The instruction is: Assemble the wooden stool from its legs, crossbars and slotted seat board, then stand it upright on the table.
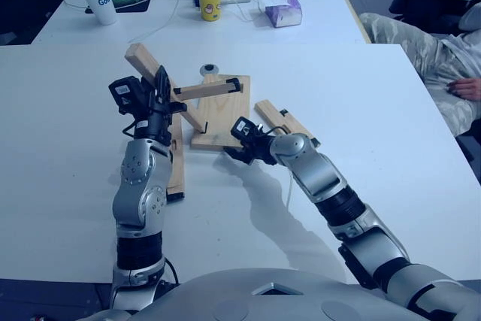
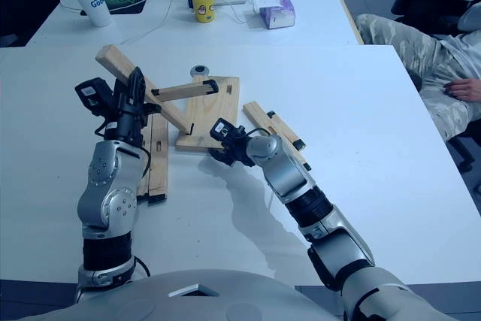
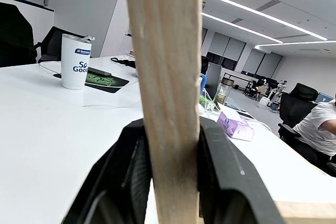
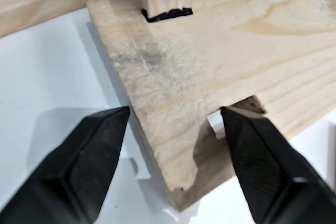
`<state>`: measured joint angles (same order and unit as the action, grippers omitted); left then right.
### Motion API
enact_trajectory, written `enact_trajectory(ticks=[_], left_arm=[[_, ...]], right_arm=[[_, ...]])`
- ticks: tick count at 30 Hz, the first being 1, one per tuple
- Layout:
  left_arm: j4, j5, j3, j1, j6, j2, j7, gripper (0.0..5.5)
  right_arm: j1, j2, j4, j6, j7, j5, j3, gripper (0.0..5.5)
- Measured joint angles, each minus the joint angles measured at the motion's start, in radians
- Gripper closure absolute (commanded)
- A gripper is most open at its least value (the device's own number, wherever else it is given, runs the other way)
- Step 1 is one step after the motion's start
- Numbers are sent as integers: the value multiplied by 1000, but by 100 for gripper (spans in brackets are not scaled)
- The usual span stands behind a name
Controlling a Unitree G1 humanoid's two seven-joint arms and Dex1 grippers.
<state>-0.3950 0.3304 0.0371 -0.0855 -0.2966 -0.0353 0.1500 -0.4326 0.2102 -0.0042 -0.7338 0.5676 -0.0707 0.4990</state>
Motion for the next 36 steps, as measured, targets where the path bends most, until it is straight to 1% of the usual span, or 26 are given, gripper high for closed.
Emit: enact_trajectory(ticks=[4,8,13,14,15,17,22,26,29,32,36], left_arm=[[27,-39,-20,22,70,-2,-44,448],[54,-132,-90,110,218,-33,-134,448],[86,-119,-43,85,248,-3,-137,448],[89,-123,-38,82,251,-5,-140,411],[89,-125,-33,79,251,-7,-144,406],[85,-126,-16,53,267,-10,-148,379],[40,-116,3,-24,271,-14,-164,302],[7,-114,5,-33,257,-10,-171,300],[-38,-114,26,-60,237,-10,-152,300],[-102,-114,44,-123,189,-19,-135,300],[-180,-95,113,-230,134,-70,-120,300]], right_arm=[[9,-6,16,47,-11,0,-3,226],[25,-30,20,58,-27,2,-17,226],[30,-35,33,97,-42,-1,-20,226],[30,-35,34,100,-44,-1,-20,226],[30,-37,35,102,-47,-1,-20,226],[34,-39,38,110,-54,-1,-21,226],[40,-42,53,144,-72,-4,-22,226],[57,-45,50,167,-88,-2,-29,226],[81,-43,35,181,-100,-1,-63,226],[106,-28,-19,206,-129,-1,-118,226],[134,1,-117,213,-147,9,-198,226]])
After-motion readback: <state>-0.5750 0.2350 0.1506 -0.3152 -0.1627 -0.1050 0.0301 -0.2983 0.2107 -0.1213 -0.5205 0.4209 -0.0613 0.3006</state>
